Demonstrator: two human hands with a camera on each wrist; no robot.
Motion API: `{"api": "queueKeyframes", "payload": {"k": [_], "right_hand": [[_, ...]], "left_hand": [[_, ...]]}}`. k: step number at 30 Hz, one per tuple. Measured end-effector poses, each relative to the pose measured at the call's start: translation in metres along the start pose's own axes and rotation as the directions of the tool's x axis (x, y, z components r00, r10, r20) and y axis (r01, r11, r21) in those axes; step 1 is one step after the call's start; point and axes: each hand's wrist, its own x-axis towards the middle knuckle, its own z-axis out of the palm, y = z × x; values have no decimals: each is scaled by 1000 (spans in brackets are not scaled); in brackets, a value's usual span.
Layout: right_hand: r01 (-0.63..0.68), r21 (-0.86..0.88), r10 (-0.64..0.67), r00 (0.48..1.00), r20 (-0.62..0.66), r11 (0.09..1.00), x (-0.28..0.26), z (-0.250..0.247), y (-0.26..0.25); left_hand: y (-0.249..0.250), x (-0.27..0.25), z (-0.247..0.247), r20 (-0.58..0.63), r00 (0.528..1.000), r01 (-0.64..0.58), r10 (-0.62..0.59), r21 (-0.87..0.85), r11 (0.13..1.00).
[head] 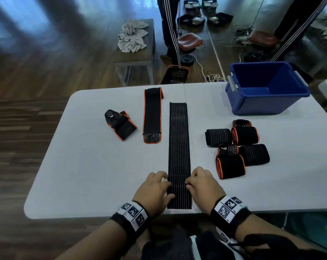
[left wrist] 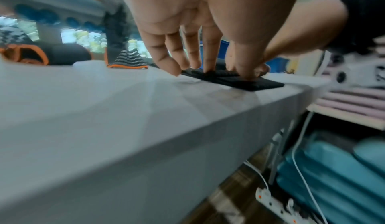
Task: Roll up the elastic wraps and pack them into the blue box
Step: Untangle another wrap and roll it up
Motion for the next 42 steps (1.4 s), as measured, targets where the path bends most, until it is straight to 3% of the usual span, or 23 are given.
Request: {"api": "queueKeyframes", "payload": {"k": [4, 7, 10, 15, 17, 19, 22, 24, 33, 42], "right_hand": [[100, -116, -84, 988, 130, 988, -9, -6, -4], [135, -179, -96, 973, 212, 974, -16, -7, -7], [149, -203, -102, 969, 226, 968, -21, -6, -9], [102, -117, -73, 970, 232, 988, -28, -3, -15], [66, -78, -51, 981, 188, 995, -28, 1, -14], [42, -37, -37, 992, 122, 998, -24, 4, -11], [-35, 47, 32, 998, 48, 998, -17, 4, -8], [-82, 93, 81, 997, 17, 992, -10, 2, -9], [-159, 120, 159, 987, 8, 980, 9, -1, -9], [-125, 57, 124, 992, 21, 991, 11, -2, -15]], "left_hand": [[-3, -5, 2, 142, 986, -108, 90, 127, 986], [-3, -10, 3, 177, 973, -178, 149, 160, 971], [-1, -13, 5, 176, 967, -221, 183, 234, 947], [-6, -13, 13, 59, 956, -295, 289, 195, 936], [-3, -8, 12, 3, 961, -276, 277, 119, 954], [2, -4, 5, -81, 979, -188, 187, -2, 982], [3, 3, -4, -69, 998, -14, 5, -123, 992], [0, 8, -6, -100, 994, 18, -37, -178, 984], [-2, 27, 0, -112, 993, 5, -30, -221, 975], [-5, 29, -2, -59, 996, -60, 60, 3, 998]]}}
